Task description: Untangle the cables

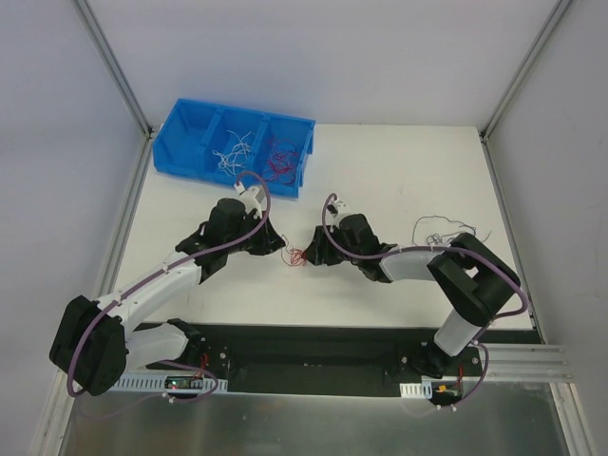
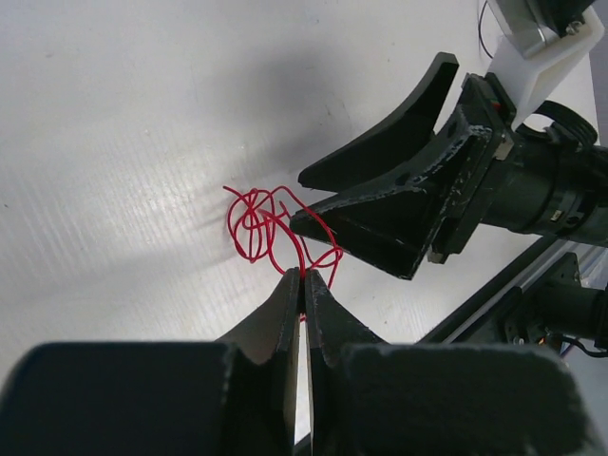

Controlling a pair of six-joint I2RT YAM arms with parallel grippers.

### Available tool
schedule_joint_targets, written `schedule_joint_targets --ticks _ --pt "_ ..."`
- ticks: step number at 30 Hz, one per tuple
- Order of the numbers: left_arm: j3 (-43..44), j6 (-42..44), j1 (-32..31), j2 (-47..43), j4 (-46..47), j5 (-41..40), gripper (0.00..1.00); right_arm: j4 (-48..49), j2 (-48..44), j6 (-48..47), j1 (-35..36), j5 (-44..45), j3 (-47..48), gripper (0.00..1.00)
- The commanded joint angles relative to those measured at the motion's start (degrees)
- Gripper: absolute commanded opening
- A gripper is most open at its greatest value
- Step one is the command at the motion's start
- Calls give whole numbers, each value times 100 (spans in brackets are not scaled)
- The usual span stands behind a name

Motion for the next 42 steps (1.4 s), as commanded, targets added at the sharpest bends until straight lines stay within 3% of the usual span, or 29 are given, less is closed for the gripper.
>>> schedule_joint_targets --ticks 1,7,11,13,23,29,34,35,36,38,39,42 --pt "219 -74 -22 -90 147 264 0 117 277 77 110 -136 368 52" --pt "254 -127 -22 -283 288 352 0 -339 410 42 294 319 649 41" --pt "377 320 -22 -564 402 764 0 -892 313 -11 303 1065 746 11" --pt "456 618 -22 -818 315 756 0 -1393 199 50 312 2031 799 1" --pt "956 1929 -22 -2638 -555 -88 0 -2300 -486 270 312 4336 834 3" --pt "1598 2018 -13 -2595 -846 62 0 -2336 -627 236 233 4426 807 38" --pt "1590 1553 -22 -2165 -1003 -35 0 -1993 -881 -82 154 3995 606 36" --pt "1546 1395 -22 -2025 -1048 -52 12 -1967 -978 -47 93 3959 527 37" --pt "1494 1237 -22 -1884 -1048 8 35 -1914 -1083 -46 -38 3811 457 44" --pt "1362 903 -22 -1498 -1048 97 64 -1861 -1190 -73 -389 3180 421 58" --pt "1283 779 -22 -1313 -1022 114 71 -1809 -1181 -64 -583 2933 412 61" --pt "1098 454 -22 -488 -637 333 75 -1221 -954 -116 -1058 1634 359 66"
